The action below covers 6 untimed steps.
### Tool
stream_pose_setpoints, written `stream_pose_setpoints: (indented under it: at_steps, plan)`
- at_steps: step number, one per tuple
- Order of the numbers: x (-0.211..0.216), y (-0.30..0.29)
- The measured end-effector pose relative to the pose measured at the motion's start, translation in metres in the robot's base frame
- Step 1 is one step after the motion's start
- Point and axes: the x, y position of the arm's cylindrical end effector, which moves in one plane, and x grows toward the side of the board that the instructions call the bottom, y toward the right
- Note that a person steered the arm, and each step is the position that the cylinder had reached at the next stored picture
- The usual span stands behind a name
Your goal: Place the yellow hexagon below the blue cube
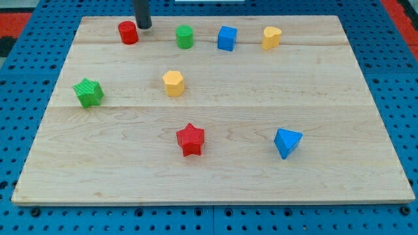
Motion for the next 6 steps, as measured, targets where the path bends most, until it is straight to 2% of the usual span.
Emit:
stream_pose_setpoints:
  at_steps: [1, 3, 5, 6]
  plan:
    - [0.000, 0.031]
    - [0.070, 0.024]
    - [0.180, 0.029]
    - [0.193, 0.055]
